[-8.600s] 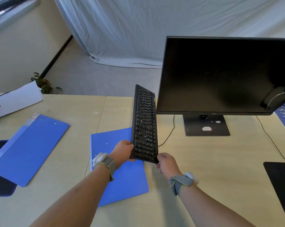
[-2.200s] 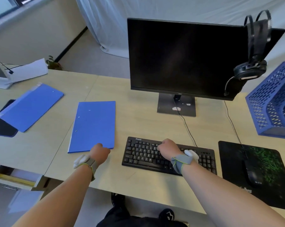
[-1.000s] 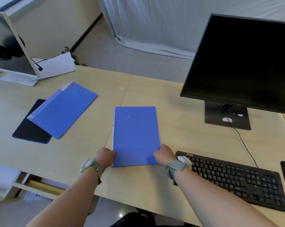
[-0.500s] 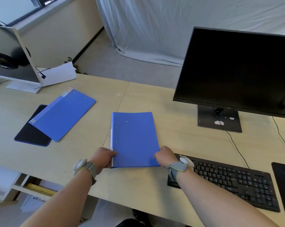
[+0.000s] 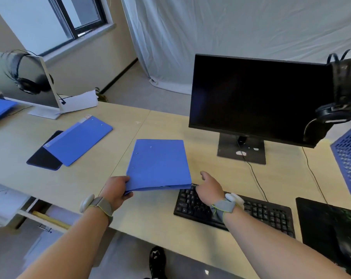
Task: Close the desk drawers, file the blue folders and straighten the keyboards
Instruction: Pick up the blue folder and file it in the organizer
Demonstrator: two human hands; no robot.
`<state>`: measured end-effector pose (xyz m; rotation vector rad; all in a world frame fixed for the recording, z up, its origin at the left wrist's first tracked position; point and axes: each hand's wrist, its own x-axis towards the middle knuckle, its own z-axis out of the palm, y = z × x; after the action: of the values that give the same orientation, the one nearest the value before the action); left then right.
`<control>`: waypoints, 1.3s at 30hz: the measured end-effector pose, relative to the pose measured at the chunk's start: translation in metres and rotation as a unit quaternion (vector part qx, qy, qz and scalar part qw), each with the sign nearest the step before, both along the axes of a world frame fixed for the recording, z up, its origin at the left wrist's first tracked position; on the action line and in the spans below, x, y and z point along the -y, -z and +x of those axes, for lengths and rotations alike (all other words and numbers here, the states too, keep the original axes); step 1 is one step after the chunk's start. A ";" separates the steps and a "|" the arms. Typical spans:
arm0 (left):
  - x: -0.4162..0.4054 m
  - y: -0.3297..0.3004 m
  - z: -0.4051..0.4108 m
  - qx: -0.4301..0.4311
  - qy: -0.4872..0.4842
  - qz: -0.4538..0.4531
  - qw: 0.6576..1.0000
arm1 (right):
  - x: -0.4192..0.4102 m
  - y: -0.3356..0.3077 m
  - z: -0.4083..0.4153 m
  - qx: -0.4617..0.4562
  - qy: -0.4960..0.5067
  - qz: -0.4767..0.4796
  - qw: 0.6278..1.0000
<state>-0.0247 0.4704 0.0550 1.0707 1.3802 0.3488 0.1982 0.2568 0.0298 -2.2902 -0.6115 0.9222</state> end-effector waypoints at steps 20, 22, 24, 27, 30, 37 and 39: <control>0.172 -0.002 -0.039 0.015 0.143 -0.113 0.983 | 0.171 -0.032 -0.017 0.369 -0.200 -0.089 0.903; 0.183 -0.003 -0.050 0.011 0.152 -0.100 0.983 | 0.191 -0.038 -0.032 0.415 -0.201 -0.096 0.882; 0.192 0.001 -0.056 0.039 0.145 -0.094 0.984 | 0.210 -0.038 -0.040 0.438 -0.217 -0.094 0.867; 0.211 0.005 -0.069 0.105 0.108 -0.122 0.981 | 0.234 -0.042 -0.060 0.446 -0.231 -0.124 0.856; 0.236 0.006 -0.071 0.172 0.052 -0.151 0.972 | 0.257 -0.046 -0.079 0.439 -0.230 -0.151 0.855; 0.295 -0.015 -0.063 0.268 0.013 -0.166 0.949 | 0.305 -0.069 -0.107 0.452 -0.229 -0.190 0.841; 0.312 -0.027 -0.055 0.289 0.051 -0.165 0.942 | 0.313 -0.076 -0.108 0.456 -0.226 -0.196 0.838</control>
<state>-0.0798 0.1586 0.0822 0.6794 0.8145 0.3090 0.0899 -0.0558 0.1062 -2.9838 -1.5282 0.0322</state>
